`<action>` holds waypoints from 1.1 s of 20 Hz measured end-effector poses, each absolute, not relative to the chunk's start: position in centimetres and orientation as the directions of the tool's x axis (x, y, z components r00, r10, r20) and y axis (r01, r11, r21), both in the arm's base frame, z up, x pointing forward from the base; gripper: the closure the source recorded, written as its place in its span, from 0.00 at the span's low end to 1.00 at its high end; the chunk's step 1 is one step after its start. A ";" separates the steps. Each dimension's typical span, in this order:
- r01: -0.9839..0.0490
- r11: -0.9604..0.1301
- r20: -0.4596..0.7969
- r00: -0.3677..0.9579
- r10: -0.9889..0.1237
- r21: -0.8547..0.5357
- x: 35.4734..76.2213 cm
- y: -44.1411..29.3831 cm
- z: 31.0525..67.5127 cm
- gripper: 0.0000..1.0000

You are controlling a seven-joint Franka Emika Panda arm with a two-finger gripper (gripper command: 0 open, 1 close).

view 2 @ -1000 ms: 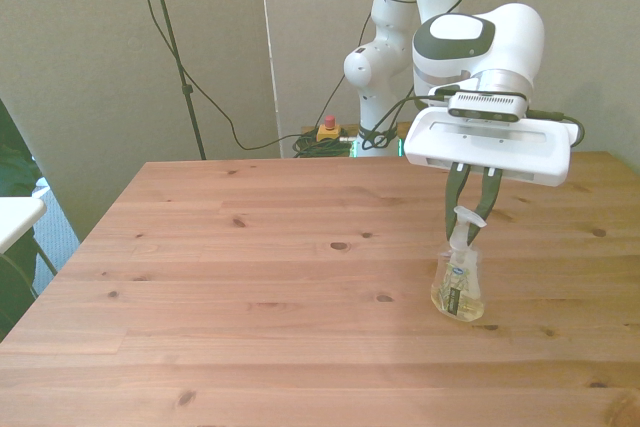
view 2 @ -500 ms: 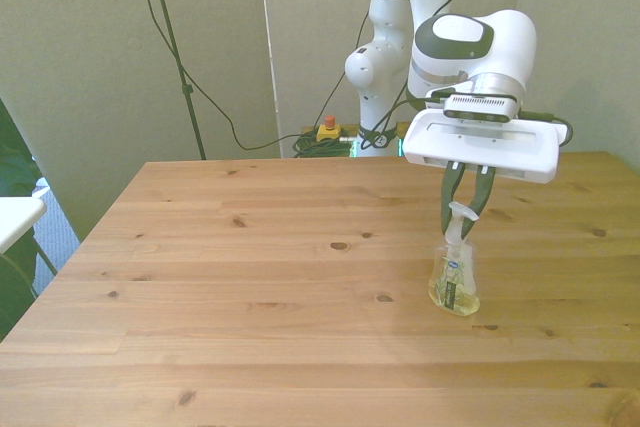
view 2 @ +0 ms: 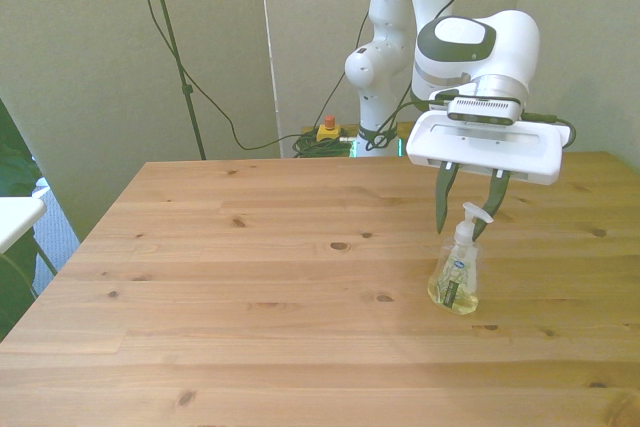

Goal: Stand the sanitizer

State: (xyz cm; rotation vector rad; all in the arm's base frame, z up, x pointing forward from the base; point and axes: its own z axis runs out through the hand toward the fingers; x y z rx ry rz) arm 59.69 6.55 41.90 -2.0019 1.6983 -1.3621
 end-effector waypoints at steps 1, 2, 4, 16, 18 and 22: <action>-0.693 -0.331 0.514 -0.067 -0.855 -0.641 59.7 6.7 41.8 0.00; -0.698 -0.332 0.513 -0.058 -0.856 -0.634 59.7 6.9 41.9 0.00; -0.712 -0.341 0.513 -0.032 -0.858 -0.614 59.7 7.3 41.8 0.00; -0.831 -0.473 0.392 0.348 -0.852 -0.291 52.3 7.5 42.5 0.00; -0.831 -0.509 0.351 0.418 -0.838 -0.225 51.4 6.6 43.1 0.00; -0.788 -0.606 0.235 0.572 -0.786 -0.109 50.5 5.4 43.8 0.00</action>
